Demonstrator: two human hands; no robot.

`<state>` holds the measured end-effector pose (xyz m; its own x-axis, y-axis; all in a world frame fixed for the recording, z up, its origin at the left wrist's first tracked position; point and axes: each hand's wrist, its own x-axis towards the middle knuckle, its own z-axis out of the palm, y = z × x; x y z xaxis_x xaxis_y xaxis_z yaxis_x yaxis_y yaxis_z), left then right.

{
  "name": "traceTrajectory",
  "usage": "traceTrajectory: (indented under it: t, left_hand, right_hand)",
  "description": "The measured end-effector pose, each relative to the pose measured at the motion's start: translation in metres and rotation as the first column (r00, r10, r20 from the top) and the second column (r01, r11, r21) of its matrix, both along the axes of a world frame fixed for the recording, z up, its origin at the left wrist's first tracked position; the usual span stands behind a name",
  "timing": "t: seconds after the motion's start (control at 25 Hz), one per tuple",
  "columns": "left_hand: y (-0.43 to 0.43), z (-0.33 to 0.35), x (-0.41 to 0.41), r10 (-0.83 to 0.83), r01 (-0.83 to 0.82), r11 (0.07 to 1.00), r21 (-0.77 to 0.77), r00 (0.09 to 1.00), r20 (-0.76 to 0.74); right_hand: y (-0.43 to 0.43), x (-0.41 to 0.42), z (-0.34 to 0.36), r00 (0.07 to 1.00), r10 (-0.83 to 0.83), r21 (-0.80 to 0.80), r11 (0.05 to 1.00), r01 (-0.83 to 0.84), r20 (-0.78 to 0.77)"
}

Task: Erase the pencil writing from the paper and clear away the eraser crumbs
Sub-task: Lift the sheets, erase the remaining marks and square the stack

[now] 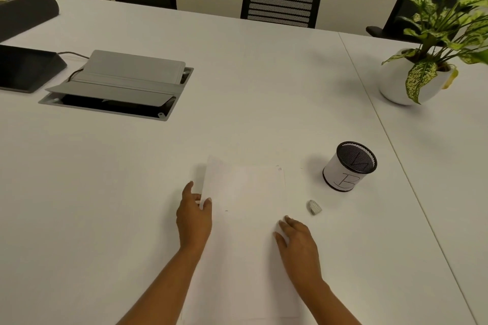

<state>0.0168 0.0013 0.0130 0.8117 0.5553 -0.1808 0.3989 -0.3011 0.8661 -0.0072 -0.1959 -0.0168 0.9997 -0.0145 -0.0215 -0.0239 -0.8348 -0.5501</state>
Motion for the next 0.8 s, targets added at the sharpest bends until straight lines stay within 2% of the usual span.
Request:
traceTrajectory:
  t: [0.04,0.12,0.28,0.32,0.4,0.44,0.48,0.56,0.6,0.68,0.8]
  left_hand:
    - [0.003,0.004,0.005,-0.005,0.002,0.996,-0.090,0.999,-0.039]
    - [0.004,0.011,0.009,-0.082,0.065,0.986,-0.151,0.990,-0.110]
    - [0.000,0.032,0.011,-0.152,0.138,0.983,-0.117,0.982,-0.115]
    - [0.000,0.039,0.012,-0.162,0.153,0.984,-0.095,0.982,-0.094]
    - [-0.002,0.053,0.014,-0.188,0.185,0.981,-0.062,0.981,-0.044]
    - [-0.005,0.060,0.015,-0.197,0.196,0.980,-0.041,0.980,-0.022]
    - [-0.007,0.067,0.015,-0.205,0.205,0.979,-0.019,0.979,-0.004]
    - [-0.012,0.077,0.016,-0.210,0.210,0.978,0.002,0.977,0.030]
    - [-0.013,0.082,0.016,-0.205,0.206,0.979,-0.005,0.978,0.041]
    - [-0.012,0.087,0.016,-0.185,0.187,0.982,-0.037,0.982,0.042]
    - [-0.008,0.090,0.013,-0.172,0.173,0.984,-0.045,0.985,0.026]
  right_hand:
    - [0.001,0.000,0.000,1.000,0.004,-0.007,1.000,-0.004,-0.006]
    - [0.000,0.000,0.002,0.999,0.001,-0.015,1.000,-0.001,-0.032]
    - [0.001,0.003,0.014,0.998,0.013,-0.057,0.998,-0.016,-0.055]
    - [0.007,0.003,0.022,0.999,0.025,-0.016,1.000,-0.026,-0.030]
    - [0.029,0.000,0.047,0.995,0.082,0.272,0.958,-0.094,0.056]
    - [0.043,-0.003,0.061,0.984,0.150,0.433,0.884,-0.176,0.094]
    - [0.055,-0.005,0.070,0.961,0.246,0.516,0.811,-0.276,0.126]
    - [0.070,-0.008,0.073,0.904,0.400,0.496,0.760,-0.420,0.153]
    - [0.068,-0.007,0.069,0.892,0.429,0.446,0.777,-0.444,0.141]
    - [0.052,0.000,0.056,0.930,0.365,0.385,0.854,-0.351,0.039]
    - [0.023,0.012,0.037,0.965,0.128,0.226,0.971,-0.075,-0.229]
